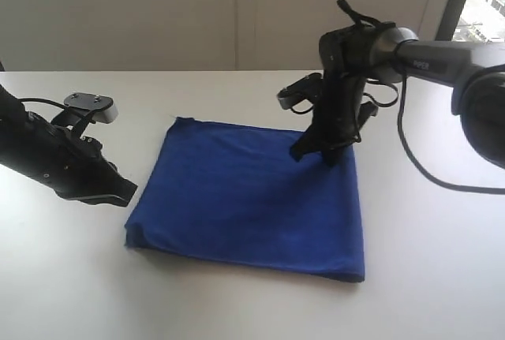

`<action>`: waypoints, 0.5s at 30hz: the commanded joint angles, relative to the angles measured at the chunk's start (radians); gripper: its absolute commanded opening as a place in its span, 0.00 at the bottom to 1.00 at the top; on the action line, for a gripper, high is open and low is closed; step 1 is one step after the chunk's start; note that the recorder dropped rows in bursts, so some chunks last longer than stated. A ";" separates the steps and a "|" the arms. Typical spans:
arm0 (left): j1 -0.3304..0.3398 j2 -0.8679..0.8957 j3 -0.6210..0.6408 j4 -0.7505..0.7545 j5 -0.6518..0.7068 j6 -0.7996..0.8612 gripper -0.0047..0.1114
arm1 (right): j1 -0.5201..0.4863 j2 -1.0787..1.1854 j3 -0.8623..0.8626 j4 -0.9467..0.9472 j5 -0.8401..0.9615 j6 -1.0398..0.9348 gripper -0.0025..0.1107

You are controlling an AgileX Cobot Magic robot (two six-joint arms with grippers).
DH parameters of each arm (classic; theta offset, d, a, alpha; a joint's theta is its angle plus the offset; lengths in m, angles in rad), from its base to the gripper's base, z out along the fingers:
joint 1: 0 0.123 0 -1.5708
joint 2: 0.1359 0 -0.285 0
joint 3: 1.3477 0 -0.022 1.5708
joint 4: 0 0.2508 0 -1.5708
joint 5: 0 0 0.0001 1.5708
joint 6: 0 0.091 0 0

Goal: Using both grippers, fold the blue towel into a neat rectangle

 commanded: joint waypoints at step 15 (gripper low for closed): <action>-0.007 -0.007 0.009 -0.013 0.037 -0.005 0.04 | -0.124 -0.065 0.169 -0.038 0.178 -0.001 0.02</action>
